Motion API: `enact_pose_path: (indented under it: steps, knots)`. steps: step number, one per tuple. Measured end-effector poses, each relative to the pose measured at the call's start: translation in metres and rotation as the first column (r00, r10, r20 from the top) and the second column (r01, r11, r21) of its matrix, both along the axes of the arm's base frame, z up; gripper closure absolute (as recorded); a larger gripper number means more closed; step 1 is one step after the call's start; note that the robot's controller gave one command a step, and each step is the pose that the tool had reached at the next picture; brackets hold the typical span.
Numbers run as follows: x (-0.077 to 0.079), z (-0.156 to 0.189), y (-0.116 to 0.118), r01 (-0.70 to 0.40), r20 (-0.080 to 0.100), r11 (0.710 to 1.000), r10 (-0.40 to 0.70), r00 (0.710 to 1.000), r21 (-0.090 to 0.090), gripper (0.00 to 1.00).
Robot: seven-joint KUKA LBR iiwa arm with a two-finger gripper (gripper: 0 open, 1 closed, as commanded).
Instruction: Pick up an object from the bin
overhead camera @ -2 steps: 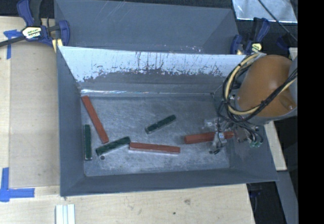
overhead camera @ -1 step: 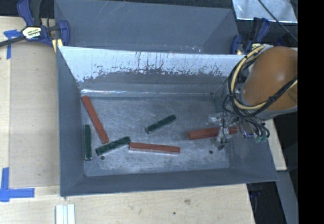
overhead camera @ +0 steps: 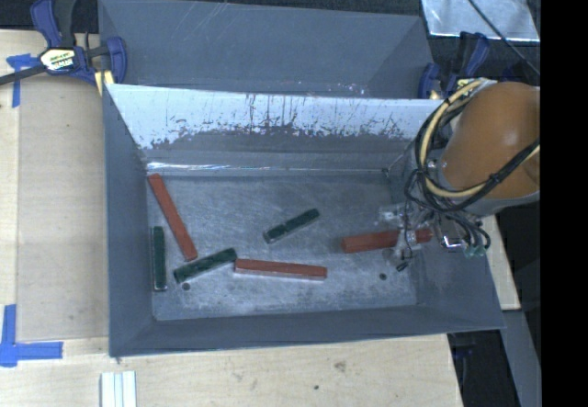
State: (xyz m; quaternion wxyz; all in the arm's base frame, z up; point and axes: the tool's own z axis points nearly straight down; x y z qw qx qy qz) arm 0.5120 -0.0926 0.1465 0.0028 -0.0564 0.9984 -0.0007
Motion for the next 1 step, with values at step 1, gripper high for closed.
enact_pose_path:
  steps: [1]
  knots:
    - [0.0015, 0.0444, -0.0003, 0.000, 0.002, 1.000, 0.000, 1.000, -0.001, 1.00]
